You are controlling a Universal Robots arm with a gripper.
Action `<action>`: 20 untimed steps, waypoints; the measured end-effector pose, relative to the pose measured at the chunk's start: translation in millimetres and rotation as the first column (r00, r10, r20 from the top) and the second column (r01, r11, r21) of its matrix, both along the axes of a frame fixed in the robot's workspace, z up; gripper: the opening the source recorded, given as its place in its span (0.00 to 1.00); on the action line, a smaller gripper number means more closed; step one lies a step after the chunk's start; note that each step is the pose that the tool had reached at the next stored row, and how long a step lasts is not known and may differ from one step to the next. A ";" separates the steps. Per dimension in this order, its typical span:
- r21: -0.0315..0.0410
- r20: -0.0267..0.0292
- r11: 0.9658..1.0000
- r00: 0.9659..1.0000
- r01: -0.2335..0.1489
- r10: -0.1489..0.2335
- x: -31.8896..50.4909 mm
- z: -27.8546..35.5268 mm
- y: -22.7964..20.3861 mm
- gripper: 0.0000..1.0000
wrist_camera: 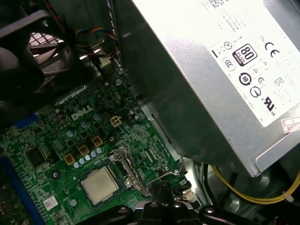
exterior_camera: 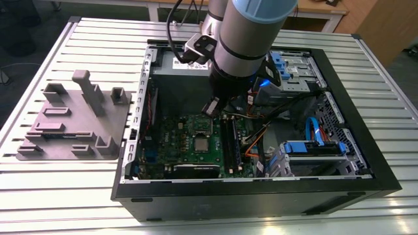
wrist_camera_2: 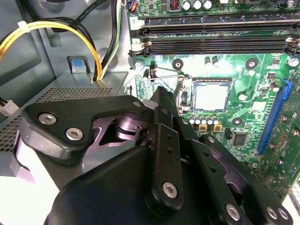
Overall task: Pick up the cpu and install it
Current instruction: 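Close the cpu cover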
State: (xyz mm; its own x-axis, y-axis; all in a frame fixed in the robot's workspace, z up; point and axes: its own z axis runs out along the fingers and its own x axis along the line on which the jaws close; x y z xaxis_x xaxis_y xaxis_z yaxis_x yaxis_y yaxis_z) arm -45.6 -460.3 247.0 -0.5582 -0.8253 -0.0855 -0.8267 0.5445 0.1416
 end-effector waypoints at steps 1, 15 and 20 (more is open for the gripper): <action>0.000 0.000 1.000 1.000 0.000 0.000 -0.1 0.0 -0.6 0.10; 0.000 0.000 1.000 1.000 0.000 0.000 -0.1 0.0 -8.2 0.10; 0.000 0.000 1.000 1.000 0.000 0.000 -0.1 0.0 -9.5 0.10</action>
